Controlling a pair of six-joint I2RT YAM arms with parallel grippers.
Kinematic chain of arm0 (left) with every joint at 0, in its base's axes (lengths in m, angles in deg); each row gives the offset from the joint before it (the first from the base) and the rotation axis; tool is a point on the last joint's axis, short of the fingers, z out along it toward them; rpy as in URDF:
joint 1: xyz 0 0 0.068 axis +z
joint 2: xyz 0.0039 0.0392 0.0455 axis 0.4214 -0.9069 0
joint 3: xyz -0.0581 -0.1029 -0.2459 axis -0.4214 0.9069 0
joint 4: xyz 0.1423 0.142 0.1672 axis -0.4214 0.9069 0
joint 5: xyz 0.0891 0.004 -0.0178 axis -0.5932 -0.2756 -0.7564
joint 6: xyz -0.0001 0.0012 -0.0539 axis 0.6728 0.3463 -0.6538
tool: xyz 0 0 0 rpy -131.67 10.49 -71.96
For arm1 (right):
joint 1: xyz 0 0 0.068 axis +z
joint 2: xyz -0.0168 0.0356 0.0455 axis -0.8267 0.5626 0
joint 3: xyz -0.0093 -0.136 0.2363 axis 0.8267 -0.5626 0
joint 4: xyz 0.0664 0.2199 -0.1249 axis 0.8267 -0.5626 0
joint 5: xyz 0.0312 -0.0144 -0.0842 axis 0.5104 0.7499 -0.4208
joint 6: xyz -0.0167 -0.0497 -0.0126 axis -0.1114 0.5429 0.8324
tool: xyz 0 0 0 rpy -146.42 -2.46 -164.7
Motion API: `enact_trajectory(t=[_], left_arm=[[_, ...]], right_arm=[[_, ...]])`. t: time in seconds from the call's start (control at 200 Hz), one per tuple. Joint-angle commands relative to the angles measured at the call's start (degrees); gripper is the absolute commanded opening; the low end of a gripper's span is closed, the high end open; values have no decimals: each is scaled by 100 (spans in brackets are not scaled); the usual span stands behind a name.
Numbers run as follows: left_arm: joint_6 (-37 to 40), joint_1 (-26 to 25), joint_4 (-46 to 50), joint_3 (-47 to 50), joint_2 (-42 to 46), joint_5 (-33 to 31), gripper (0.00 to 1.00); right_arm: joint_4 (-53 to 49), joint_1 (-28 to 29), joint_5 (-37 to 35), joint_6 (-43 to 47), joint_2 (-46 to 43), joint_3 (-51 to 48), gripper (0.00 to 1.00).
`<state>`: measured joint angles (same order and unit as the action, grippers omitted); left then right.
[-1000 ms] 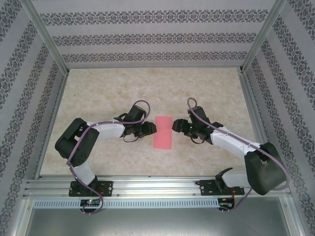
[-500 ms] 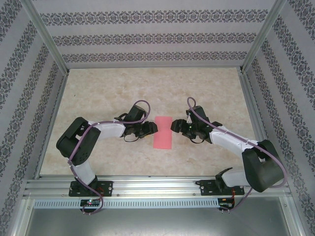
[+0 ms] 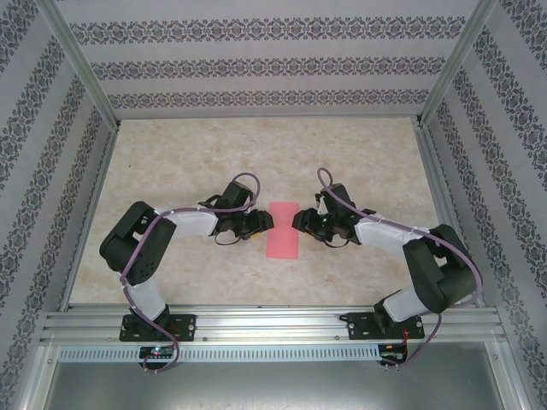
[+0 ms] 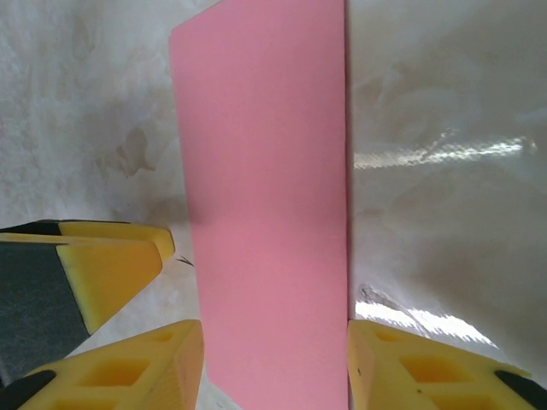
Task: Fold a paper plane with a square sheet of paper (pick it up from the middle)
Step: Fold the triangle a second time at the center of the table.
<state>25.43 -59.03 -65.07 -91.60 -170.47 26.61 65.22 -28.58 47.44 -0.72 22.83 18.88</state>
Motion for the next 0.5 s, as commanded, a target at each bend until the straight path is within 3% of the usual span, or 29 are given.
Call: enact_trajectory(t=[0.0,0.495], left_arm=[[22,-10,-232,-168,-257,86,51],[86,-22,-199,-230,-301,185,41]], right_arm=[[271,113,181,-69,265,290,47],[241,111,-45,-56,669,360,45]])
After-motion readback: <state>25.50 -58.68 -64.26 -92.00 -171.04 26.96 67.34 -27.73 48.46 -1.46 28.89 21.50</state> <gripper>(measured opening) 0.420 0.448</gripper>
